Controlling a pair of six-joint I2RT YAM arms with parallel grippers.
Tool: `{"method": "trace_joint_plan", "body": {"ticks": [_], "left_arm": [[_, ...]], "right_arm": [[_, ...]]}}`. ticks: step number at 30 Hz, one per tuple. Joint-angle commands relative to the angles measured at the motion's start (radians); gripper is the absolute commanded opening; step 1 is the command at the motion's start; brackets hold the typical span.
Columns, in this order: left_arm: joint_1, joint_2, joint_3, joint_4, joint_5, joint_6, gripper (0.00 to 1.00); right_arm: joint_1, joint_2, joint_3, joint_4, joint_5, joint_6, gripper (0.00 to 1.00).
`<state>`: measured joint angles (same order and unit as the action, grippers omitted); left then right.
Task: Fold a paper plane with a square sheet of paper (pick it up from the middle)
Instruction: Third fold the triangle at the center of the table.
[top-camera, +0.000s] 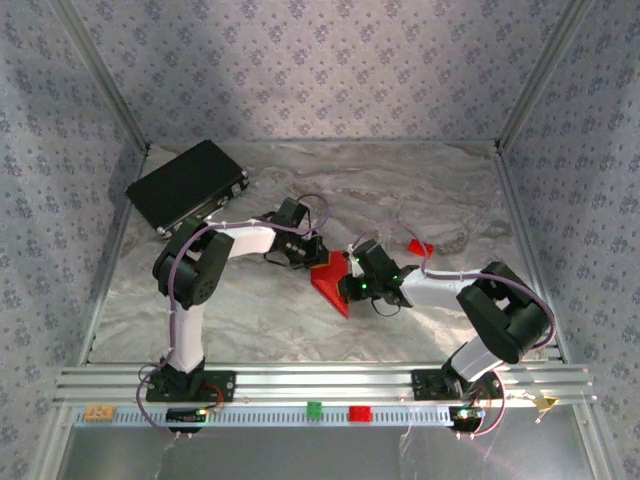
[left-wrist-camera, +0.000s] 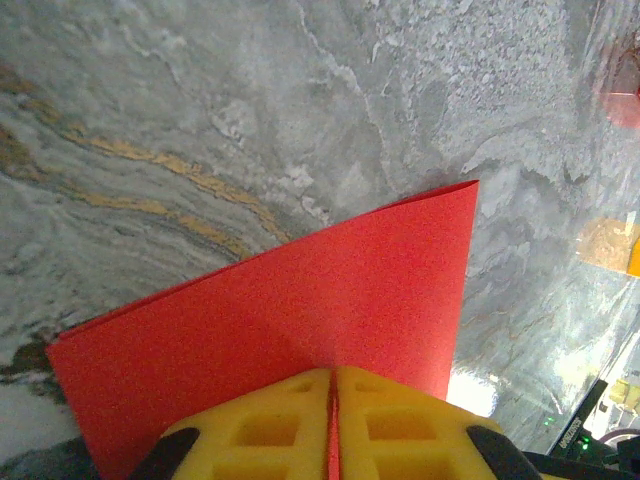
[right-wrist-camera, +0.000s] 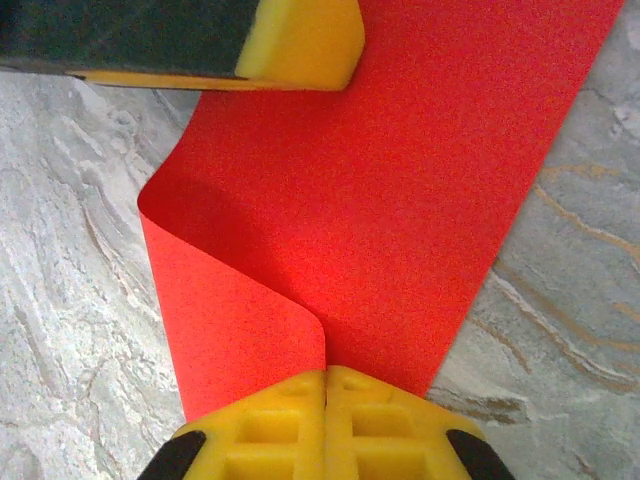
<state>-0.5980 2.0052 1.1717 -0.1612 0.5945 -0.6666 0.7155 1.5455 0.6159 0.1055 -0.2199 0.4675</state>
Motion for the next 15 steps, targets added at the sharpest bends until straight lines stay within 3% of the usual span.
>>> {"method": "trace_joint_plan", "body": {"ticks": [1,15], "left_arm": [[-0.011,0.025,-0.019,-0.038,-0.015,-0.002,0.10],[-0.013,0.026,-0.020,-0.035,-0.016,-0.004,0.10]], "right_arm": [[0.007,-0.017,-0.003,-0.036,0.011,0.018,0.04],[0.010,-0.009,0.012,-0.034,0.037,0.012,0.04]]}}
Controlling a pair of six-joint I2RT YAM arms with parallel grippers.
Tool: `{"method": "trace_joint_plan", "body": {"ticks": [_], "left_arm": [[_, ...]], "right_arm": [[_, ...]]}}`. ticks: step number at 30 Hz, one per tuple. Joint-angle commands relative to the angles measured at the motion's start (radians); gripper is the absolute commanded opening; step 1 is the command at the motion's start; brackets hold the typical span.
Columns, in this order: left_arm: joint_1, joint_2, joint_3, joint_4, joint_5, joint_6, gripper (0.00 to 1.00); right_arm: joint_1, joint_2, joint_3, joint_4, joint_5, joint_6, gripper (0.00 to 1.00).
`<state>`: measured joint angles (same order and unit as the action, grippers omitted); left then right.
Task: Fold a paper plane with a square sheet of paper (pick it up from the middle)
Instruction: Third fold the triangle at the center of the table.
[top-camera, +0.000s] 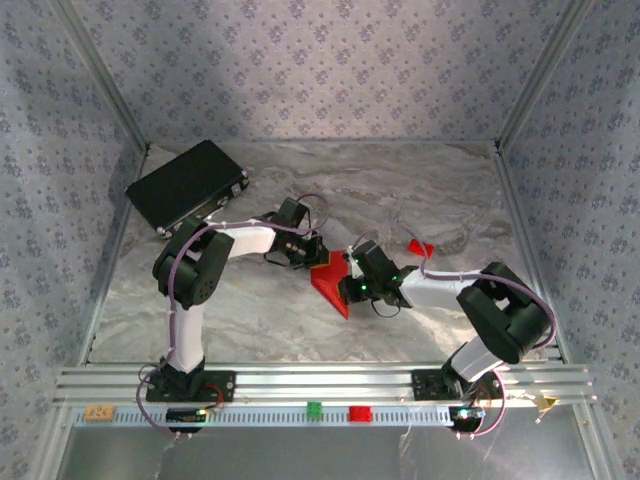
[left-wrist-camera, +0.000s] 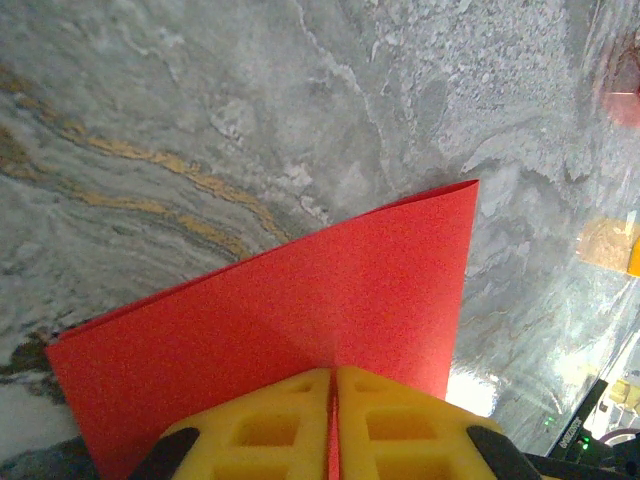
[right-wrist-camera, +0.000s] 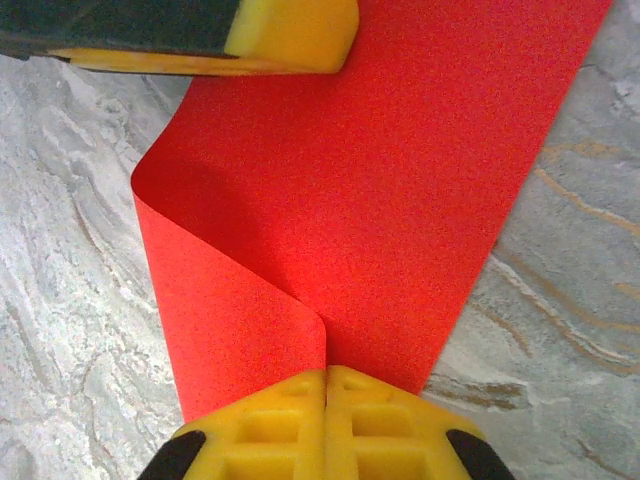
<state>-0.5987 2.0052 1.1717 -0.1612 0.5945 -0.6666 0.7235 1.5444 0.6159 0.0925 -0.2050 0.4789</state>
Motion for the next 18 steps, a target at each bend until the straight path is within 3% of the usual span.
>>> {"method": "trace_joint_plan", "body": {"ticks": [1,18], "left_arm": [[-0.012,0.026,-0.020,-0.034,-0.015,-0.004,0.10],[-0.013,0.027,-0.021,-0.034,-0.015,-0.005,0.10]], "right_arm": [[0.002,-0.004,0.017,-0.023,0.019,-0.002,0.04],[-0.005,0.009,0.029,-0.040,0.015,-0.013,0.03]]}}
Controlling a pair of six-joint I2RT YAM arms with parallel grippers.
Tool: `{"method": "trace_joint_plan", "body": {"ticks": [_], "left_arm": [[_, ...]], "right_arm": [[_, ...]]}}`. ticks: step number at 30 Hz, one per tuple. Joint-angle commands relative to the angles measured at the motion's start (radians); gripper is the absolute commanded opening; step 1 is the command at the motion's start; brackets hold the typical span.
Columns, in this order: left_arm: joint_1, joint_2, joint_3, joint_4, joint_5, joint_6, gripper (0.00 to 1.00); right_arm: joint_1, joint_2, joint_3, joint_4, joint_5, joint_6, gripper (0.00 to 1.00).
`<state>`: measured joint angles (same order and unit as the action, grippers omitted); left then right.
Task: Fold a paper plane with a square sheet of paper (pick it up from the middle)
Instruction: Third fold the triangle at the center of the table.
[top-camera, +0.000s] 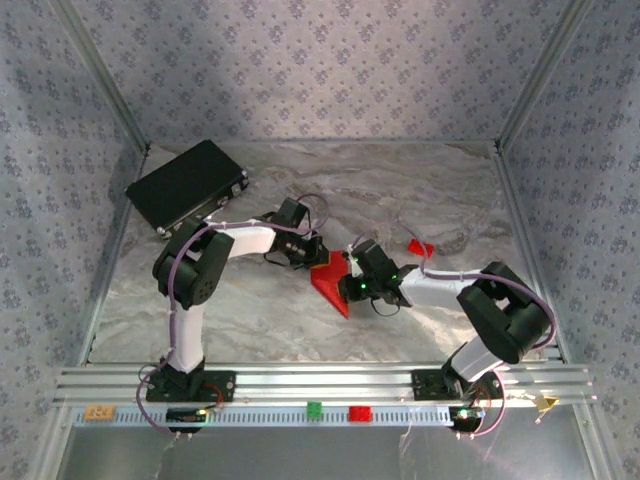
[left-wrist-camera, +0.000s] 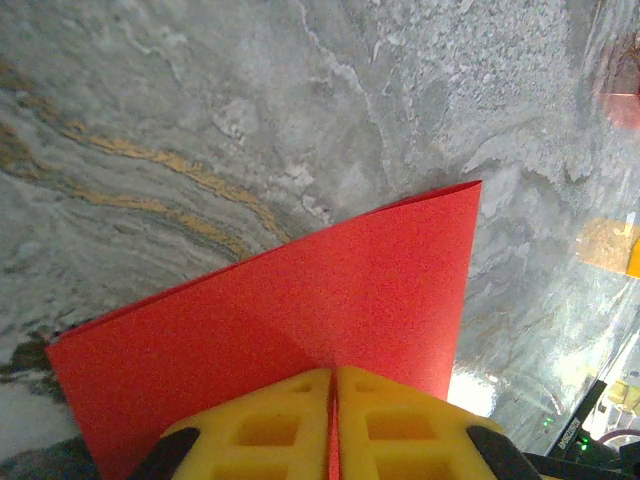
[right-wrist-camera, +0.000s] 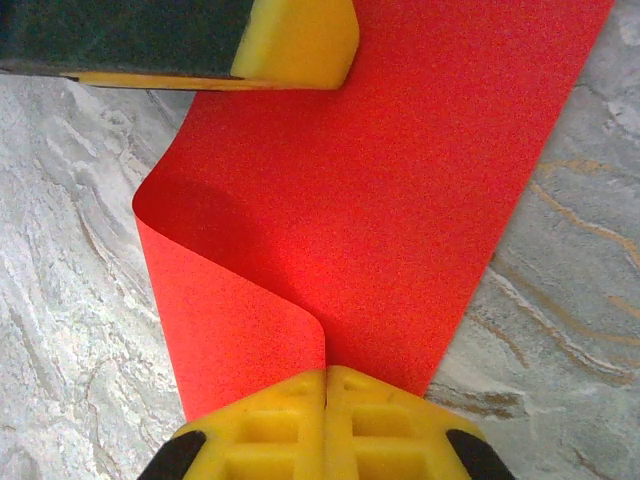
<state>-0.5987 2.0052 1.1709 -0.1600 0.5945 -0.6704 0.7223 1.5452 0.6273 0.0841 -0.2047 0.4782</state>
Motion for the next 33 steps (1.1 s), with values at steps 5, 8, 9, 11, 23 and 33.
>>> {"method": "trace_joint_plan", "body": {"ticks": [5,8,9,11,23,33], "left_arm": [[-0.012,0.028,-0.022,-0.032,-0.014,-0.003,0.10],[-0.012,0.029,-0.022,-0.032,-0.013,-0.003,0.10],[-0.013,0.030,-0.020,-0.032,-0.014,-0.002,0.10],[-0.012,0.029,-0.023,-0.032,-0.015,-0.003,0.10],[-0.011,0.003,0.023,-0.056,-0.019,0.017,0.12],[-0.012,-0.215,-0.070,0.020,-0.049,-0.055,0.26]], "right_arm": [[-0.005,0.015,0.015,-0.026,0.013,-0.012,0.03],[-0.005,0.022,0.014,-0.026,0.014,-0.009,0.03],[-0.004,0.024,0.013,-0.026,0.015,-0.008,0.03],[-0.006,0.029,0.007,-0.023,0.016,-0.006,0.03],[-0.009,0.028,-0.006,-0.021,0.023,-0.004,0.03],[-0.010,0.026,-0.006,-0.017,0.021,-0.002,0.03]]}}
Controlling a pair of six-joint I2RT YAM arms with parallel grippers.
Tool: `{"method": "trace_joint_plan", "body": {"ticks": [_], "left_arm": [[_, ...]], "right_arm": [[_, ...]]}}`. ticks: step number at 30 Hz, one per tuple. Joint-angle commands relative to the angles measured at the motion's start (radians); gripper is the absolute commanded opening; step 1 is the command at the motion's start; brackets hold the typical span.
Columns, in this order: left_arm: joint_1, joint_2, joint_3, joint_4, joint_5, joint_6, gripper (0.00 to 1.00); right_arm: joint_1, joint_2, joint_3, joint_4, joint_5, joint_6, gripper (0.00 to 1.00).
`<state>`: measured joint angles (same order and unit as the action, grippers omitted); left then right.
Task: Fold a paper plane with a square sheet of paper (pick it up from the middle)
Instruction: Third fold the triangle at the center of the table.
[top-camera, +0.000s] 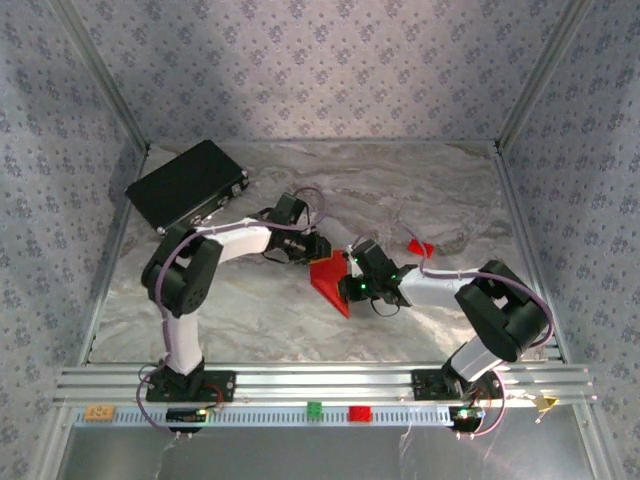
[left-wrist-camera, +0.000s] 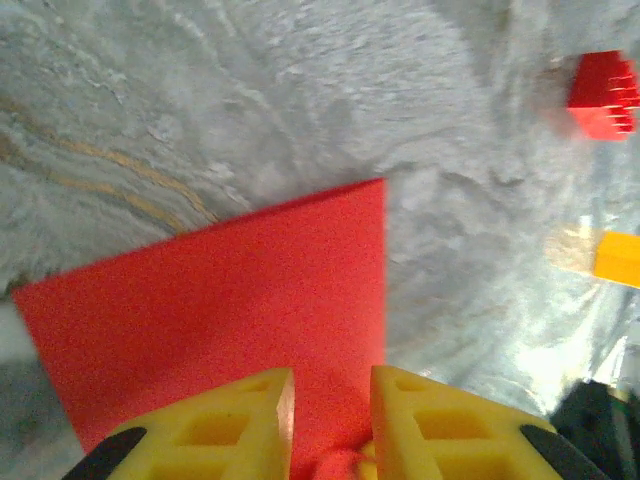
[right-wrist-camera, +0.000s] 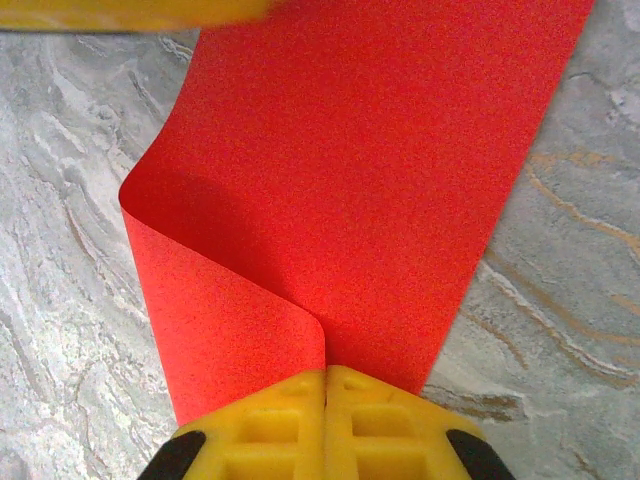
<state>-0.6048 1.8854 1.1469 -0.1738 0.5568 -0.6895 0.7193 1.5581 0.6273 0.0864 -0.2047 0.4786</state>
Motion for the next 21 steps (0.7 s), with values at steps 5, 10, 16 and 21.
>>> {"method": "trace_joint_plan", "body": {"ticks": [5,10,16,21], "left_arm": [[-0.034,-0.185,-0.181,0.156,0.012,-0.129,0.16],[-0.081,-0.218,-0.313,0.334,0.041,-0.258,0.05],[-0.122,-0.178,-0.417,0.566,0.047,-0.403,0.00],[-0.134,-0.150,-0.439,0.614,0.034,-0.438,0.00]], "right_arm": [[-0.007,0.013,-0.005,-0.025,0.023,-0.001,0.03],[-0.008,0.010,-0.005,-0.029,0.024,-0.004,0.03],[-0.008,0.008,-0.011,-0.024,0.027,0.000,0.03],[-0.009,0.010,-0.010,-0.024,0.027,-0.002,0.03]]}}
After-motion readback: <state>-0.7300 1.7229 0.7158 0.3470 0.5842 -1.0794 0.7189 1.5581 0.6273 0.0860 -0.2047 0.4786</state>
